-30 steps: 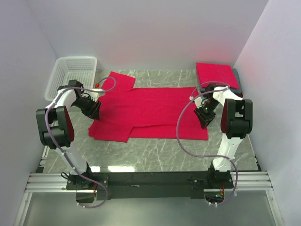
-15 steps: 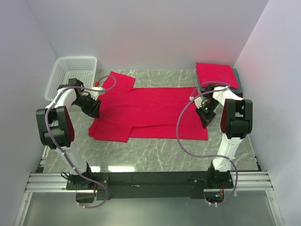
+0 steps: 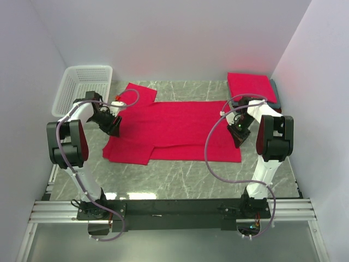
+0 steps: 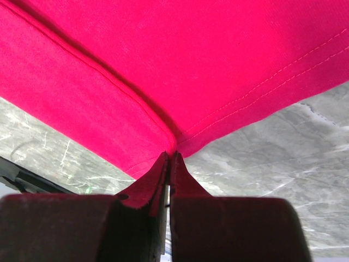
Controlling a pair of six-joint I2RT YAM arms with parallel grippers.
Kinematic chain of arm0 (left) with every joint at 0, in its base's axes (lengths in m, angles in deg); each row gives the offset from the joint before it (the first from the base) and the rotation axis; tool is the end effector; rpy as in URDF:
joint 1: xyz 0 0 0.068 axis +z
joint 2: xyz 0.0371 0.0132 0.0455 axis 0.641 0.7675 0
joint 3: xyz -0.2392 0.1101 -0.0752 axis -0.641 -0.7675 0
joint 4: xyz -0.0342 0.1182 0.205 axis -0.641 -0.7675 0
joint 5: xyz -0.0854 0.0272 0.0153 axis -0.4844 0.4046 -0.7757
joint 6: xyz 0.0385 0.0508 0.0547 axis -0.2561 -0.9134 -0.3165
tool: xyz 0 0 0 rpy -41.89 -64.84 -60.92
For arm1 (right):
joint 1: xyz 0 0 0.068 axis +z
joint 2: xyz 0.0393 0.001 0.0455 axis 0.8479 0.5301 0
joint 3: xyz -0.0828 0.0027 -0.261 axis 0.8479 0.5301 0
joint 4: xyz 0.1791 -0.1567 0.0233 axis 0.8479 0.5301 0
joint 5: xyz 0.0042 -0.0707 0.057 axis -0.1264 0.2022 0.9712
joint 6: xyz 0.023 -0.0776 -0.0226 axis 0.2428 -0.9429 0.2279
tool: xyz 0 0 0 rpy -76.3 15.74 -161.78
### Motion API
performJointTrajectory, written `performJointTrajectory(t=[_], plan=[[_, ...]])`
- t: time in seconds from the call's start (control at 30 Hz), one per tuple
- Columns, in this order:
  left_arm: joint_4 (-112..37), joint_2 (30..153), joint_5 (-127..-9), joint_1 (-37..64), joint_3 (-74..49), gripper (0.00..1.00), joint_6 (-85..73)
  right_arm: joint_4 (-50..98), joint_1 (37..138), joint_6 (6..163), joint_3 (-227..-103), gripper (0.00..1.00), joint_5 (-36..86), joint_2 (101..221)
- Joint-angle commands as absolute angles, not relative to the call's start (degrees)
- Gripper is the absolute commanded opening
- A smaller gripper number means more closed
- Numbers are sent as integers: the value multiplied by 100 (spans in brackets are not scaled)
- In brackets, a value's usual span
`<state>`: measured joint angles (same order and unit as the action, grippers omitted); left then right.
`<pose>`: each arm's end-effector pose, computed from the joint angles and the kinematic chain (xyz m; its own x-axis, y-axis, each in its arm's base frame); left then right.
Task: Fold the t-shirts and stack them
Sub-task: Fold the tshirt
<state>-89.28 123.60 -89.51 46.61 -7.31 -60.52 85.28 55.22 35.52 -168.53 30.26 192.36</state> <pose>0.3472 0.0045 0.1740 -0.7238 0.5092 -0.4658 0.6547 0.7199 -0.2304 0.3257 0.0010 0.1428 -0.7800 -0.6201 -0.0846 -0.6208 0.7495 0.2298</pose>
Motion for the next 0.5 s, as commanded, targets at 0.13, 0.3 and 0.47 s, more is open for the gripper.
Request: performJointTrajectory(t=[0.13, 0.3, 0.47], plan=[[-8610, 12371, -8830, 4558, -821, 48, -6229, 8652, 5518, 3489, -17079, 0, 3107, 18938], [-8838, 12442, -8794, 4558, -830, 41, -6440, 8644, 5518, 3471, -17088, 0, 3089, 18938], [-9032, 12363, -8812, 4576, -882, 19, -6616, 8661, 5518, 3453, -17079, 0, 3080, 18894]])
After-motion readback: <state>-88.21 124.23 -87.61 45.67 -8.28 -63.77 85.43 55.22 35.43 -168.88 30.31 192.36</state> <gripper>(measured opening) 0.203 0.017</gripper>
